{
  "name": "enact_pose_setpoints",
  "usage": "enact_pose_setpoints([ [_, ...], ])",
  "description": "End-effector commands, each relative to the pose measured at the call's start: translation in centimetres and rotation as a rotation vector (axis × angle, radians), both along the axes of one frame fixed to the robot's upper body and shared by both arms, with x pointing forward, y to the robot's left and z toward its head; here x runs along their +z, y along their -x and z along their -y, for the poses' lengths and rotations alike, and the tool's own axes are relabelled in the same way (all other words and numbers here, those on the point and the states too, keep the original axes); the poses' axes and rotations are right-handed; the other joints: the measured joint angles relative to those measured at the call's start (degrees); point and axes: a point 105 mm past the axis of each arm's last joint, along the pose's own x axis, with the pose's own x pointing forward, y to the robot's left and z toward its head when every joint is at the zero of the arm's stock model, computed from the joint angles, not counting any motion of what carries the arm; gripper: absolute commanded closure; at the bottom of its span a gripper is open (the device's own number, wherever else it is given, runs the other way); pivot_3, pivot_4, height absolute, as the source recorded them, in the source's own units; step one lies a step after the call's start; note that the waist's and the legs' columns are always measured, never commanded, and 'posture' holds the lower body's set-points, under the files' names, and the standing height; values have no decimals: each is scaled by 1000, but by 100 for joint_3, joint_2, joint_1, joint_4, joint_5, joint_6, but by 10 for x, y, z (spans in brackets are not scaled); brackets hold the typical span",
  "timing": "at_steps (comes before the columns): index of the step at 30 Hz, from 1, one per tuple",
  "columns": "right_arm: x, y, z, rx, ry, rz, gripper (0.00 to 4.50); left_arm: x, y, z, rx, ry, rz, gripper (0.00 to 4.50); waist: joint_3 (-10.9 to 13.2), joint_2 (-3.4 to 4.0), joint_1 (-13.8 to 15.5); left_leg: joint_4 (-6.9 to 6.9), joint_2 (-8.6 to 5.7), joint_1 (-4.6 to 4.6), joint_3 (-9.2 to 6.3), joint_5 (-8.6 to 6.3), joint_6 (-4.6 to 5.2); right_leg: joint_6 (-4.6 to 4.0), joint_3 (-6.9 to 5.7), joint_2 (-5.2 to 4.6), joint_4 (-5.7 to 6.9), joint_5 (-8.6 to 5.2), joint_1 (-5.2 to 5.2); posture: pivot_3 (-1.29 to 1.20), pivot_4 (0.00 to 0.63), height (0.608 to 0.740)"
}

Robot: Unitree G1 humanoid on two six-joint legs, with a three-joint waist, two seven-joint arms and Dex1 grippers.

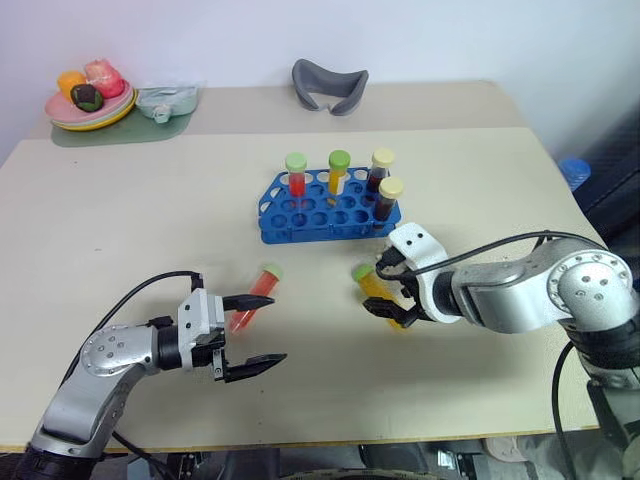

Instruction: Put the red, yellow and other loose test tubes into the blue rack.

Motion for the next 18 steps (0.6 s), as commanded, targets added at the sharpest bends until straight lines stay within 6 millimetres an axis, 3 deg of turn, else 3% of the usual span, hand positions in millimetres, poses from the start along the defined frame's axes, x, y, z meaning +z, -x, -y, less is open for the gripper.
enact_pose_setpoints([
  [1, 1, -3, -7, -36, -6, -1, 78, 6, -2, 0, 2, 12, 50, 0, 0, 0, 7, 0, 0, -1, -1, 0, 0, 0, 0, 0, 0, 0, -1, 0, 150, 740],
  [18, -14, -12, -13, -89, 78, -26, 78, -9, 0, -4, 0, 8, 61, 0, -1, 1, 10, 3, 0, -22, -1, 1, 0, 0, 0, -1, 7, 0, -25, 0, 150, 740],
])
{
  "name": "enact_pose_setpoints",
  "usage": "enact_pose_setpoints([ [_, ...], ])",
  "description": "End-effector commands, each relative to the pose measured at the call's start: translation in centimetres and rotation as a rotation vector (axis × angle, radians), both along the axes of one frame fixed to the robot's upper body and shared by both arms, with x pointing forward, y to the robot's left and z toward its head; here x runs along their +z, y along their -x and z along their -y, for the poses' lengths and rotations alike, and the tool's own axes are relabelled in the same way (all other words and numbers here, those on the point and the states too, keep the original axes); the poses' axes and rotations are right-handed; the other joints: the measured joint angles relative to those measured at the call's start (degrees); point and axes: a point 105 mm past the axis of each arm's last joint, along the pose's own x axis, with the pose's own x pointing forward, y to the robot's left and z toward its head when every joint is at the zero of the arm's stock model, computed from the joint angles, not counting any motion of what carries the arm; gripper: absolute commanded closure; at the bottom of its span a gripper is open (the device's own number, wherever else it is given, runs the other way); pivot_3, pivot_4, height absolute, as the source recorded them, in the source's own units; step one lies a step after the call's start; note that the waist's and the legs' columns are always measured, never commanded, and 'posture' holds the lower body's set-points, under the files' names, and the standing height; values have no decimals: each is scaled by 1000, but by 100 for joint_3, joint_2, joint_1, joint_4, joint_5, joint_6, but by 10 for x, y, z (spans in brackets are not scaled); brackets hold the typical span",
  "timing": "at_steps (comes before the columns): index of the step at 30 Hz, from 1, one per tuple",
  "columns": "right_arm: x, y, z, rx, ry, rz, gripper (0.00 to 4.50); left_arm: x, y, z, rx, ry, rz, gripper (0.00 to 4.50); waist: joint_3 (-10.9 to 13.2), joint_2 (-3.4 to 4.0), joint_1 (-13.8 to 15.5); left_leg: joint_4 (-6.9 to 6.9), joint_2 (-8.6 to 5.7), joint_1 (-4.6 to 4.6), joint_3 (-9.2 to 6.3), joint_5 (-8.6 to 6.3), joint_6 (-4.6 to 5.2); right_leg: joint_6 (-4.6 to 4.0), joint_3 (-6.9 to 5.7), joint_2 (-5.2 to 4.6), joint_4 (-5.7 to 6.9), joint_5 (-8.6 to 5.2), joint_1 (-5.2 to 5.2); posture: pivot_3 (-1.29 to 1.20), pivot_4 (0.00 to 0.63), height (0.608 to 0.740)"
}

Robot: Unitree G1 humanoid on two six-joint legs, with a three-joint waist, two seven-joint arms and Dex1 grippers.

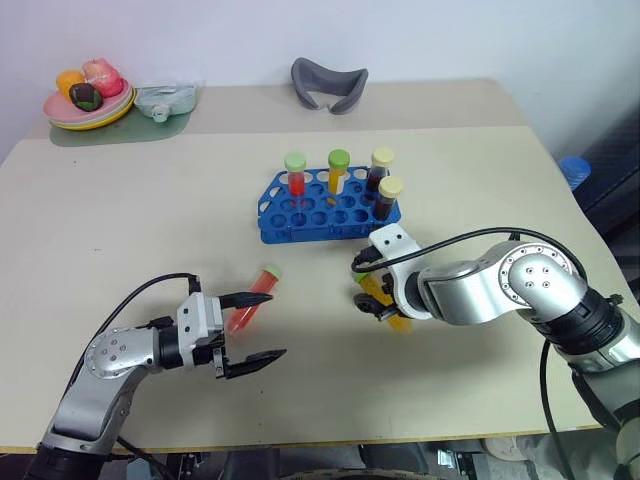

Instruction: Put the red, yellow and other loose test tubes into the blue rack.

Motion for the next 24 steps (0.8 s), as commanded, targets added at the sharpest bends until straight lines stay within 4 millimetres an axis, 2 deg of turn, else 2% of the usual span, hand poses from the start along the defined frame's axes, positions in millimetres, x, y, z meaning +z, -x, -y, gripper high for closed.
enact_pose_setpoints([
  [1, 2, 1, -3, 24, 14, 2, 78, 2, 2, 2, -18, 5, 24, 0, 0, 0, 0, 1, 0, 0, 0, 0, 0, 0, 0, 0, 1, 0, 0, 0, 150, 740],
  [6, -1, 2, -2, 37, 38, -13, 78, 3, 1, 1, -19, 8, 25, 0, 0, 0, 0, 1, 0, 0, 0, 0, 0, 0, 0, 0, 1, 0, 0, 0, 150, 740],
  [9, -1, 2, -1, 47, 52, -14, 886, 5, 1, 1, -18, 10, 28, 0, 0, 0, -1, 1, 0, 0, 0, 0, 0, 0, 0, 0, 2, 0, 0, 0, 150, 740],
  [11, -1, 2, -1, 50, 59, -12, 1793, 6, 0, 2, -17, 12, 30, 0, 0, 0, -5, 0, 0, 0, 0, 0, 0, 0, 0, 0, 2, 0, 0, 0, 150, 740],
  [21, 1, 1, -2, 60, 60, -10, 1793, 9, -2, 4, -11, 24, 36, 0, -1, 0, -5, 1, 2, 0, 0, 0, 0, 0, 0, 2, 3, 0, -1, 0, 150, 740],
  [24, 1, 1, -2, 61, 67, -5, 2531, 10, -3, 5, -9, 29, 38, 0, -1, 1, -5, 1, 2, 0, 0, 0, 0, 0, 0, 2, 3, 0, -1, 0, 150, 740],
])
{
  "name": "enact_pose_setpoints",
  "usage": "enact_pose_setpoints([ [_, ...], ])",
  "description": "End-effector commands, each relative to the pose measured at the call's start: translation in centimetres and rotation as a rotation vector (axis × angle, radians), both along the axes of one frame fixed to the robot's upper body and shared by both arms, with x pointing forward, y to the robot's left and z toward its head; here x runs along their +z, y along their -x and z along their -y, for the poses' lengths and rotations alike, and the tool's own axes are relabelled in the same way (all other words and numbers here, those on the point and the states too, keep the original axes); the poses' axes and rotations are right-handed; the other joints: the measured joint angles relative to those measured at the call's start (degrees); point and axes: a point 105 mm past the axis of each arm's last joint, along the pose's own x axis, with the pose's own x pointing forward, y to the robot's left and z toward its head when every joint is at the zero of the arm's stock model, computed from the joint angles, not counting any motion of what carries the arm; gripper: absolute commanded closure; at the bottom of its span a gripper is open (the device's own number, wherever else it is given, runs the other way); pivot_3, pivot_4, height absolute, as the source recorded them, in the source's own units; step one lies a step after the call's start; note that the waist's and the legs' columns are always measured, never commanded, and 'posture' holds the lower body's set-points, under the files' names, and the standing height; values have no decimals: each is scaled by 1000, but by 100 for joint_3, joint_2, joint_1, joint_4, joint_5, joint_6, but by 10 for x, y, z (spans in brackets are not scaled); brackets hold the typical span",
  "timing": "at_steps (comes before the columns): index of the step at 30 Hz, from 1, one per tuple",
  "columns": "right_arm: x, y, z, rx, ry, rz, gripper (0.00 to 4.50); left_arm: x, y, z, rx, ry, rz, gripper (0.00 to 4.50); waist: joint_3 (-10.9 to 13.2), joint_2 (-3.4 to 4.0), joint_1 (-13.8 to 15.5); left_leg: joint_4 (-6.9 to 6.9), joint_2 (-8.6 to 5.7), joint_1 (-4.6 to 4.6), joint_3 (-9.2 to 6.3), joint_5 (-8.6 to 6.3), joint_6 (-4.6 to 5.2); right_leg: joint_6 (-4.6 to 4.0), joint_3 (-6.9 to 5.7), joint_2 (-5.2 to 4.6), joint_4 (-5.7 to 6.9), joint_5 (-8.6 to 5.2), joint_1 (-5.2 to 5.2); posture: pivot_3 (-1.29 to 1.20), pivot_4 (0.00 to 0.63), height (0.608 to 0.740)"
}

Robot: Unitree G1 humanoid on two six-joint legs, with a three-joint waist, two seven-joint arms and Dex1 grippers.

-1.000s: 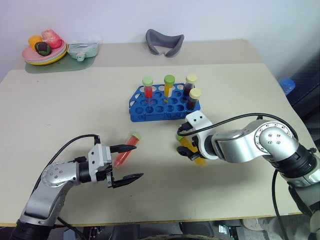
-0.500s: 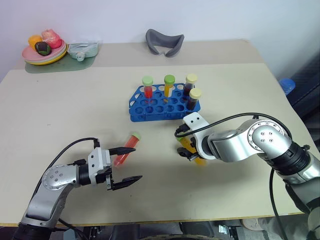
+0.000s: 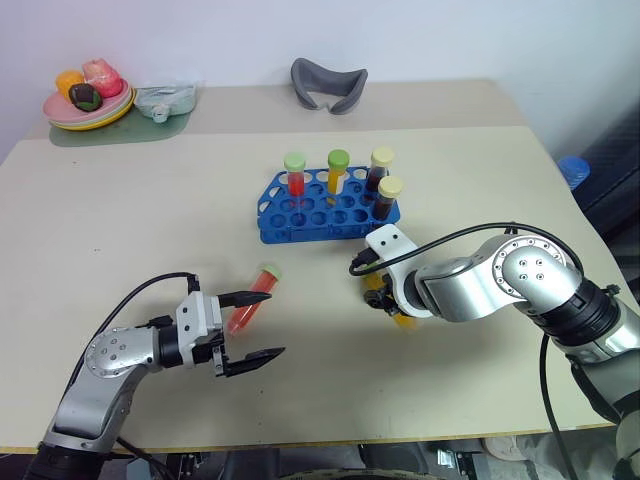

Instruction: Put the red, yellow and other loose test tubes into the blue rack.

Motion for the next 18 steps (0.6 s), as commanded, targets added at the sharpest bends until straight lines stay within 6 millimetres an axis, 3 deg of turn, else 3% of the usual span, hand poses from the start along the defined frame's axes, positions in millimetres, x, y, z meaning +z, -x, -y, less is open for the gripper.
enact_pose_setpoints([
  [1, 3, 3, -3, 32, 5, 2, 2973, 9, 0, 5, -16, 22, 30, 0, 0, 0, 1, 0, 0, 0, 0, 0, 0, 0, 0, 0, 0, 0, 0, 0, 150, 740],
  [2, 4, 2, -3, 34, 11, 8, 3428, 10, 0, 6, -15, 24, 31, 0, 0, 0, 1, 0, 0, 0, 0, 0, 0, 0, 0, 0, 0, 0, 0, 0, 150, 740],
  [11, 21, 3, -15, 107, -30, 69, 3428, 19, -3, 10, -9, 28, 41, 0, 0, 0, 5, 0, 0, -3, 0, 0, 0, 0, 0, -1, 0, 0, -2, 0, 150, 740],
  [15, 65, -6, -36, 174, -229, 262, 3428, 26, -11, 6, 41, 37, 49, 0, 1, 1, 1, 0, 0, -4, -1, 0, 0, 0, 0, 0, 2, 0, -6, 0, 150, 740],
  [18, 110, -9, -54, 249, -473, 507, 3428, 31, -17, 2, 89, 54, 54, 0, 1, 1, 13, -1, 0, -4, -1, 0, 0, 1, -1, 2, 1, 0, -7, 0, 150, 740],
])
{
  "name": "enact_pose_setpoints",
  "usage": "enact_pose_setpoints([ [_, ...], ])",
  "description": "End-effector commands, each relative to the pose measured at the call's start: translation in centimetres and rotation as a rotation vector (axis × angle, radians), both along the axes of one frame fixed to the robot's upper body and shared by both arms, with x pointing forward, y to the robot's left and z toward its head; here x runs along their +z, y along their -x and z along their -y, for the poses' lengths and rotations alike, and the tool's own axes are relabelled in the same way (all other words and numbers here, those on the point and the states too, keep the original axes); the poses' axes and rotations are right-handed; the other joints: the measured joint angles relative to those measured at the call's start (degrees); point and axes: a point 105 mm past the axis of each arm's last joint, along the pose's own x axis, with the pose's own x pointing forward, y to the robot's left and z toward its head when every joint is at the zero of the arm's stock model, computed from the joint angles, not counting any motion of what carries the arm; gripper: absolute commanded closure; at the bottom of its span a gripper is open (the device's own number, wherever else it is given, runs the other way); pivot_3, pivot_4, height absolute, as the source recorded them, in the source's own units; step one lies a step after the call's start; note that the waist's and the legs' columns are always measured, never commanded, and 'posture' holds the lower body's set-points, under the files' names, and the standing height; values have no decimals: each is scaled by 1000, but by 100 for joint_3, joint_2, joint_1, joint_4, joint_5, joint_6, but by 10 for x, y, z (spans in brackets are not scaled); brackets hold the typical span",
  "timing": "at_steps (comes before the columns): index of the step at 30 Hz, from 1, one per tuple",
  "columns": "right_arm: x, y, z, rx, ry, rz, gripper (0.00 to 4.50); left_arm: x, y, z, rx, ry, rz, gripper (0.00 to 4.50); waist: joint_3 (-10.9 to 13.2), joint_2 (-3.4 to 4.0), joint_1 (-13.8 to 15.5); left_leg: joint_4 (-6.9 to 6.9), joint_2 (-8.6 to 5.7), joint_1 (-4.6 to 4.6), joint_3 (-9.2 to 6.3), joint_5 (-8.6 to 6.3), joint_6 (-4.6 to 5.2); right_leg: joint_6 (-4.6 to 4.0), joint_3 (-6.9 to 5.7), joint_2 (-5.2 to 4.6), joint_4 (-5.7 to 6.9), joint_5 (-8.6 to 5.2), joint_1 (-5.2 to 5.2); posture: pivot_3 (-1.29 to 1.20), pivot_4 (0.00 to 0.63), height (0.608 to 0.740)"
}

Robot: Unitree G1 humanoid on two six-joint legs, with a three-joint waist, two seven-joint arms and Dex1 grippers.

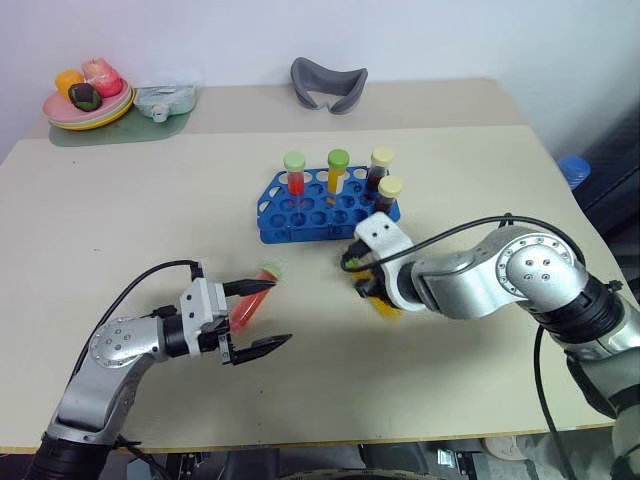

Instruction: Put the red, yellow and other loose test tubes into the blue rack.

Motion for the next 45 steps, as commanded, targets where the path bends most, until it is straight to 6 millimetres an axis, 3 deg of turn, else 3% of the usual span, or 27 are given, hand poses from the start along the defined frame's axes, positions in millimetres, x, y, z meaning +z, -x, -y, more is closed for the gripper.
enact_pose_setpoints([
  [1, 67, -3, -18, 105, -276, 359, 3428, 19, -7, -4, 59, 42, 49, 0, 0, 0, 14, -1, 0, -1, -2, 0, 0, 0, -2, 1, -1, 0, 0, 0, 150, 740],
  [5, 80, -25, -11, 55, -346, 666, 3428, 33, -20, -11, 161, 132, 60, 0, -5, -9, 50, -1, -2, -1, -5, 0, 0, 1, -9, -2, -8, 0, 5, 0, 150, 740],
  [9, 69, -50, -5, -37, -423, 745, 3428, 39, -26, -16, 229, 180, 71, 0, -4, -7, -3, 8, -3, 0, -4, 2, -3, 1, -8, -2, 4, 1, 5, 0, 150, 740],
  [15, 55, -60, -22, 7, -460, 880, 3428, 48, -39, -23, 352, 283, 101, 0, -4, -6, -8, 6, -2, 2, -4, 3, -6, 1, -8, -1, 8, 1, 3, 0, 150, 740],
  [29, 22, -76, -21, -62, -458, 961, 3428, 38, -31, -26, 356, 264, 66, 0, -4, -5, -12, 8, -3, 5, -3, 6, -11, 1, -8, -3, 13, 2, 6, 0, 150, 740],
  [45, 5, -81, -25, -101, -489, 966, 3428, 40, -31, -30, 343, 252, 69, 0, -5, -3, -22, 9, -3, 13, -3, 9, -16, 1, -7, -3, 24, 2, 8, 0, 150, 740],
])
